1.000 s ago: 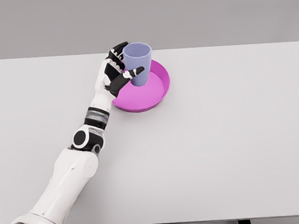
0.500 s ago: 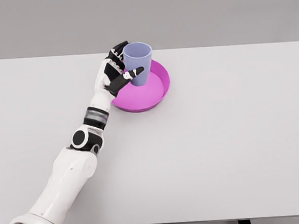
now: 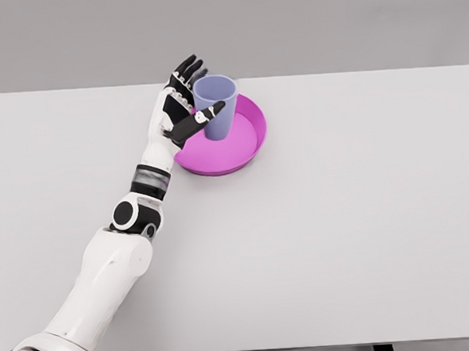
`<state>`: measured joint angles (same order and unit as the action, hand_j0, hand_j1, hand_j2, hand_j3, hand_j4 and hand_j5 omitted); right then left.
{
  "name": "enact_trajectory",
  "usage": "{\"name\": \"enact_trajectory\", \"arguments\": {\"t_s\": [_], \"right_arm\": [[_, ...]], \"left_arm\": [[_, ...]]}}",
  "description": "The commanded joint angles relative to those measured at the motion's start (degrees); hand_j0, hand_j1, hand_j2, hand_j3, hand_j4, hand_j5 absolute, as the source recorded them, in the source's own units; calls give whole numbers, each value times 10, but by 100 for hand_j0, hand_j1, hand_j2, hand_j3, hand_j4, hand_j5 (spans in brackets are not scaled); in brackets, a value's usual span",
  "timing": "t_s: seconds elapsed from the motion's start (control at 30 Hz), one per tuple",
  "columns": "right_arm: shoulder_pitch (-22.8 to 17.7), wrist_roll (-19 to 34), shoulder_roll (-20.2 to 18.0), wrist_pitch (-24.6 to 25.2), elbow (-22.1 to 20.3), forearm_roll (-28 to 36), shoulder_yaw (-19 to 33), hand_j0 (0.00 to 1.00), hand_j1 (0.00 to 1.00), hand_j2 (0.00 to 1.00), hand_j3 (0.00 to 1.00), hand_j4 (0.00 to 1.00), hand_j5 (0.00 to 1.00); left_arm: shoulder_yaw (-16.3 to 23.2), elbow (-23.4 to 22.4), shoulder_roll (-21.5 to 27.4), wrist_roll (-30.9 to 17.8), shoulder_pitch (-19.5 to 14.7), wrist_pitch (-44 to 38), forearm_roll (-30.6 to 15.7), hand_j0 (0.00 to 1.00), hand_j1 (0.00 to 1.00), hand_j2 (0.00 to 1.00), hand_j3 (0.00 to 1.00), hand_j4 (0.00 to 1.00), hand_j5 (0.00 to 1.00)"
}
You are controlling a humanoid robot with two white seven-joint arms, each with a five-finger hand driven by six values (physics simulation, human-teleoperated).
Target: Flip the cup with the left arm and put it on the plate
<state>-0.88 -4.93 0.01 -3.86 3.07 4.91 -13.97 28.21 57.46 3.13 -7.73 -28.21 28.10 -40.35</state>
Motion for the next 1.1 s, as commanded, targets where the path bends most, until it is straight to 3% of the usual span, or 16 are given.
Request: {"name": "enact_trajectory", "arguments": {"t_s": [0.0,0.5,0.9,1.07], "right_arm": [[0,0,0,0,0,0,0,100,100,100,100,100,100],[0,0,0,0,0,0,0,100,100,100,100,100,100],[0,0,0,0,0,0,0,100,100,100,100,100,100],[0,0,0,0,0,0,0,100,100,100,100,100,100]], "left_arm": [[0,1,0,0,0,0,0,95,95,95,95,95,95],[0,11,12,0,2,-2,-1,97,97,97,97,97,97],[-1,60,45,-2,2,-5,-5,98,98,98,98,98,98],[-1,170,128,-16,6,-5,-8,100,100,100,100,100,100]]}}
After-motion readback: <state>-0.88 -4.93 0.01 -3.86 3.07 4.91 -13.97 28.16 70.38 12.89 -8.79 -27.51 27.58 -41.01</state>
